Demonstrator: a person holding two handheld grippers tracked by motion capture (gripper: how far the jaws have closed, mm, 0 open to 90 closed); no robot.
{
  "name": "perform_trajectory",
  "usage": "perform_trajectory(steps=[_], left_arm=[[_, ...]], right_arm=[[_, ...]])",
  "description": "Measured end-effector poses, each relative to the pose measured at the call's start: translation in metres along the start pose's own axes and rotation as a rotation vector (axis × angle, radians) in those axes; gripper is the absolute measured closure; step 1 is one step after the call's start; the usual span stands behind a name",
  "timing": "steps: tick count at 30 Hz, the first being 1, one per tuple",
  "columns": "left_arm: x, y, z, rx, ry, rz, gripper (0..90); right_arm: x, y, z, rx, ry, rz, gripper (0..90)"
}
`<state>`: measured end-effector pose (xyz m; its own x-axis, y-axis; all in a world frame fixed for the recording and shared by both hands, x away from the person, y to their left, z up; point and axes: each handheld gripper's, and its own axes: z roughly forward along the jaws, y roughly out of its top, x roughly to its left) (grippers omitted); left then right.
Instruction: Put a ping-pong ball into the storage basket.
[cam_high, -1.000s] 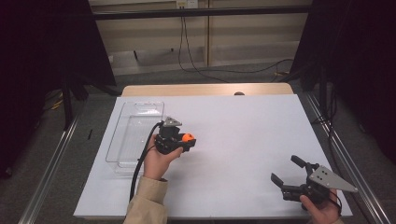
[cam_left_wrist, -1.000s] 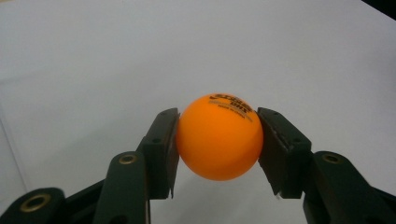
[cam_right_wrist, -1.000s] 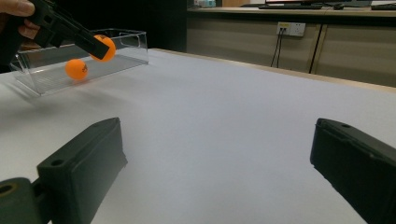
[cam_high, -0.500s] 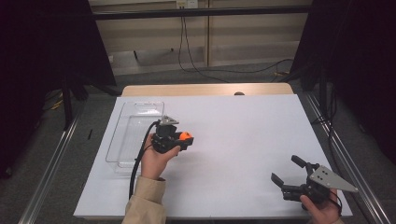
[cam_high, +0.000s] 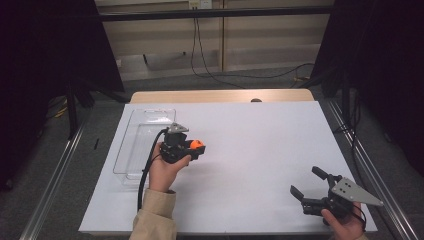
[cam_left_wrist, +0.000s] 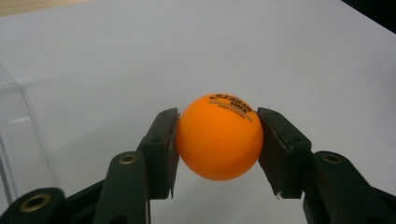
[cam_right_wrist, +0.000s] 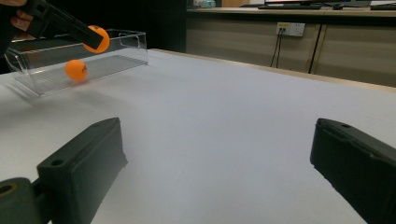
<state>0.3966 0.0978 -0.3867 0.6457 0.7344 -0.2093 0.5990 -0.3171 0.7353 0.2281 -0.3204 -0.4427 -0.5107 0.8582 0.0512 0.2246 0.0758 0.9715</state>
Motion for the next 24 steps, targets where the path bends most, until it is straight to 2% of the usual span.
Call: perform_trajectory(steps=[24], left_arm=[[0.0054, 0.0019, -0.0084, -0.008, 0.016, -0.001, 51.0]], right_arm=[[-0.0006, 0.0001, -0.0006, -0.004, -0.005, 0.004, 2.9]])
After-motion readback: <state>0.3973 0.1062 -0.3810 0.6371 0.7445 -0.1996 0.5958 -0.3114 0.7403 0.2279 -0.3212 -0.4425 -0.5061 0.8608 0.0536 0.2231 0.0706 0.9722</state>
